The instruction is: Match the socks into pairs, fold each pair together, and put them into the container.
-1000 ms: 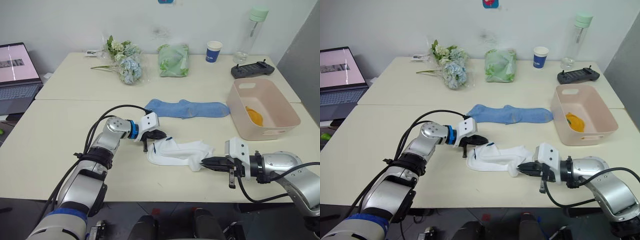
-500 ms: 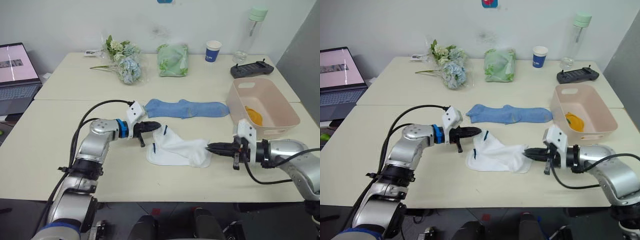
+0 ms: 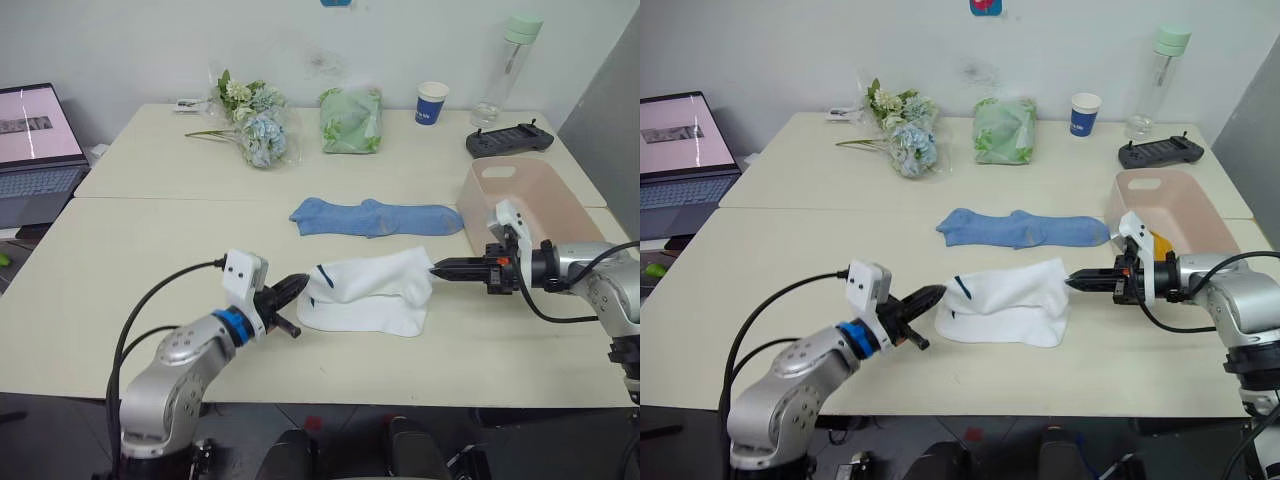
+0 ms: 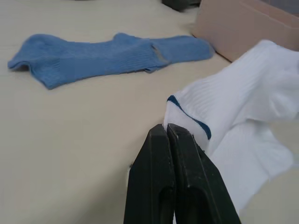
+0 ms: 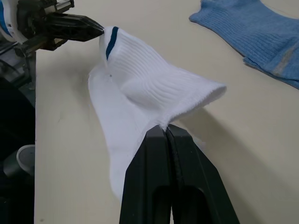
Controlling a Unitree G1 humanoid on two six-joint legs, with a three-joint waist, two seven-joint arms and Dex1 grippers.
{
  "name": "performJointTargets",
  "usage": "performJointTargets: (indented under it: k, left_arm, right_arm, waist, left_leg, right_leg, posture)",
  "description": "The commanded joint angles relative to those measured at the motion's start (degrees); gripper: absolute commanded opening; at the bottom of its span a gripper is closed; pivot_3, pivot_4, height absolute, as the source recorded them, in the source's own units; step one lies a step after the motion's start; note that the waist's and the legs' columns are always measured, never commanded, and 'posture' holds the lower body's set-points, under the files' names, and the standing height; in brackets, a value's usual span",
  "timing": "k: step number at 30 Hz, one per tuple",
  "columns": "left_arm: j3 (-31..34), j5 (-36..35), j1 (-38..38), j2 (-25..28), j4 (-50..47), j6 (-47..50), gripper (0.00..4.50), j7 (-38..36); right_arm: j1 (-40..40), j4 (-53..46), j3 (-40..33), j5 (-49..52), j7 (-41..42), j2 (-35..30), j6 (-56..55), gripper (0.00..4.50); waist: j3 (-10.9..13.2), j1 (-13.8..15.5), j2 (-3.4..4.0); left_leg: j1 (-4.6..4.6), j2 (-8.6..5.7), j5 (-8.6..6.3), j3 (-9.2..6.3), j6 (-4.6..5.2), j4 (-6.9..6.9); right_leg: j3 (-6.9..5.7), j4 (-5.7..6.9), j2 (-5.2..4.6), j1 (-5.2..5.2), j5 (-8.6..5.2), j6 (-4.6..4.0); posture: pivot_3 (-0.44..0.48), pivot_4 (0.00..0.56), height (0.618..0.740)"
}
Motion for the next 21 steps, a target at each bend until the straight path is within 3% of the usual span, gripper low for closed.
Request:
performJointTargets:
  k: [1,8,11,14,21]
  left_arm:
    - [0.08,-1.50,0.95,0.37,-3.73,0.56,0.03,2.46]
    - [4.88,-8.54,-1.83,7.25,-3.29,3.71,0.03,-0.55]
    - [5.38,-13.75,-0.82,11.92,-3.59,7.13,0.03,-4.89]
    - [7.87,-21.47,-0.84,13.39,-3.89,12.06,0.03,-5.38]
    - [4.39,-20.44,0.19,17.46,-2.23,10.78,0.03,-5.07]
  right_arm:
    - [-1.26,0.22,0.04,0.22,1.96,-0.14,0.71,0.00]
    - [-2.14,-4.89,-4.34,6.02,1.78,-2.29,8.86,0.00]
    - [1.62,-10.15,-5.77,8.26,1.10,-3.63,11.32,0.00]
    - [6.80,-16.48,-8.58,11.84,-2.39,-2.77,14.85,0.00]
    - [12.27,-20.47,-9.47,13.22,-7.00,-0.22,14.77,0.00]
  waist:
    - [0.00,0.11,0.00]
    - [0.00,0.17,0.01]
    - [0.00,0.22,0.01]
    - [0.00,0.45,0.01]
    - [0.01,0.28,0.02]
  left_leg:
    - [0.00,-0.01,0.00,0.00,0.00,0.00]
    - [-0.01,-0.03,-0.01,0.02,-0.01,-0.01]
    - [-0.02,-0.03,-0.02,0.01,-0.01,-0.01]
    - [-0.03,-0.01,-0.03,-0.02,0.00,-0.03]
    - [0.01,-0.04,-0.04,0.03,0.02,-0.02]
  right_leg:
    - [0.01,0.02,0.00,0.00,0.00,0.00]
    - [-0.01,-0.01,0.03,0.00,0.00,-0.01]
    - [-0.02,-0.04,0.02,0.00,0.00,-0.01]
    - [-0.05,-0.05,0.03,0.02,-0.01,-0.01]
    - [-0.02,-0.03,0.05,0.02,-0.01,-0.01]
  posture:
    - [0.000,0.150,0.740]
    - [0.000,0.150,0.740]
    - [0.000,0.150,0.740]
    - [0.000,0.150,0.740]
    - [0.000,0.150,0.740]
